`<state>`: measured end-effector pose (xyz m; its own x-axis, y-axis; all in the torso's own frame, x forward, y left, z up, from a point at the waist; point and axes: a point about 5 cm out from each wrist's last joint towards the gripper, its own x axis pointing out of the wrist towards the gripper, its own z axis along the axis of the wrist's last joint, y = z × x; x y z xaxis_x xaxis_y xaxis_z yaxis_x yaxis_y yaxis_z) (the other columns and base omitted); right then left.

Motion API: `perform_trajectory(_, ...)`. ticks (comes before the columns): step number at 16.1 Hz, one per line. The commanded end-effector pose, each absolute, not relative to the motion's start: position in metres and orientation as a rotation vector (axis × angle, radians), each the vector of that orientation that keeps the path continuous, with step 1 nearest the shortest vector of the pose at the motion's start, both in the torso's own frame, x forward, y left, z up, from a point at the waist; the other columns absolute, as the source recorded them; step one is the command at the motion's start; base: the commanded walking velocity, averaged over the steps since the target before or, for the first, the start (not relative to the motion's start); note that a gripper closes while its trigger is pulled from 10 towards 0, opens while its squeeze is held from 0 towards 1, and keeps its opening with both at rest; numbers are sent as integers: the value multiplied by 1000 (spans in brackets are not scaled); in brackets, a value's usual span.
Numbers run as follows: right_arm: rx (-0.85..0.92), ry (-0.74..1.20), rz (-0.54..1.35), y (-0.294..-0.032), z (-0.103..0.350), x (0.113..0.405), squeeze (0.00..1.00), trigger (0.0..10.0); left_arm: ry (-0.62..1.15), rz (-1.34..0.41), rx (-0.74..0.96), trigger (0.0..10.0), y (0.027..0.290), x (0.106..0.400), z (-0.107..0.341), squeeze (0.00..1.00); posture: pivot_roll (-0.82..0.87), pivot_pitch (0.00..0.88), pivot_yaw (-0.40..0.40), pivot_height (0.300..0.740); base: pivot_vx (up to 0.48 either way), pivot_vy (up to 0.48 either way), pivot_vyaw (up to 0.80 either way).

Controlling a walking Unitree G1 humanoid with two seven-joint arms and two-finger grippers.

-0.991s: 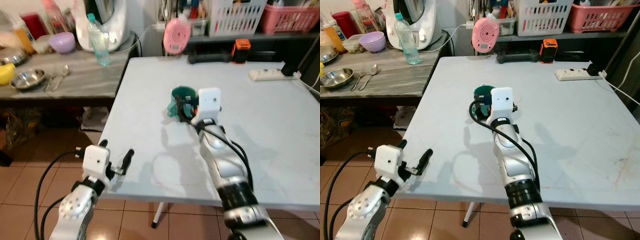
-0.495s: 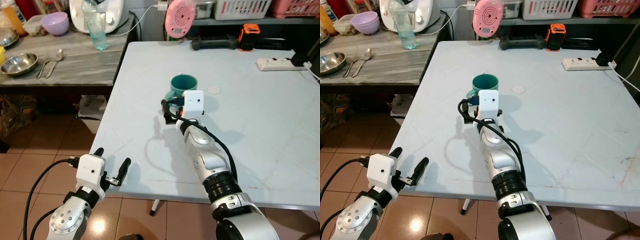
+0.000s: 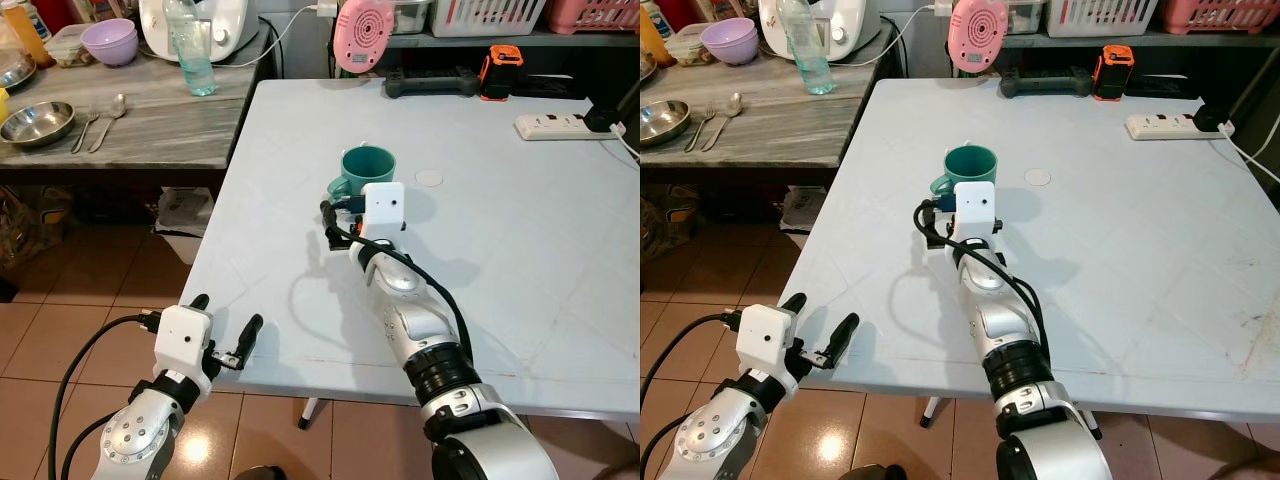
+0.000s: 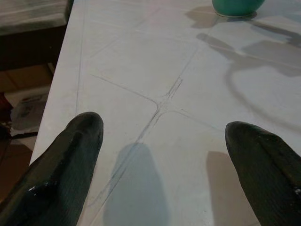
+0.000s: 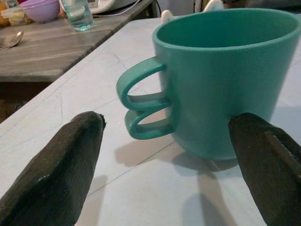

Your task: Setting the table

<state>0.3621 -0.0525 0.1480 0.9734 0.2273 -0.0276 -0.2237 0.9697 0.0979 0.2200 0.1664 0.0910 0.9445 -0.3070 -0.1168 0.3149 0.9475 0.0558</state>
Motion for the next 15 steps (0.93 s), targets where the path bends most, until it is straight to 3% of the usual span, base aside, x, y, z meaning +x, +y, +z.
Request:
perform_trajectory(1, 90, 24, 200, -61, 148, 361, 0, 10000, 101, -321, 78, 10000, 166, 221, 94, 0, 120, 121, 56, 740, 0, 0, 0)
perform_trajectory(5, 49, 14, 60, -113, 146, 369, 0, 10000, 95, -334, 79, 10000, 165, 226, 95, 0, 107, 112, 69, 740, 0, 0, 0)
perform_trajectory(9, 41, 9, -3, -136, 150, 374, 0, 10000, 95, -334, 86, 10000, 167, 228, 95, 0, 112, 103, 78, 740, 0, 0, 0)
perform_trajectory(15, -39, -97, 181, -119, 178, 373, 0, 10000, 72, -308, 83, 10000, 165, 232, 97, 0, 107, 87, 66, 740, 0, 0, 0)
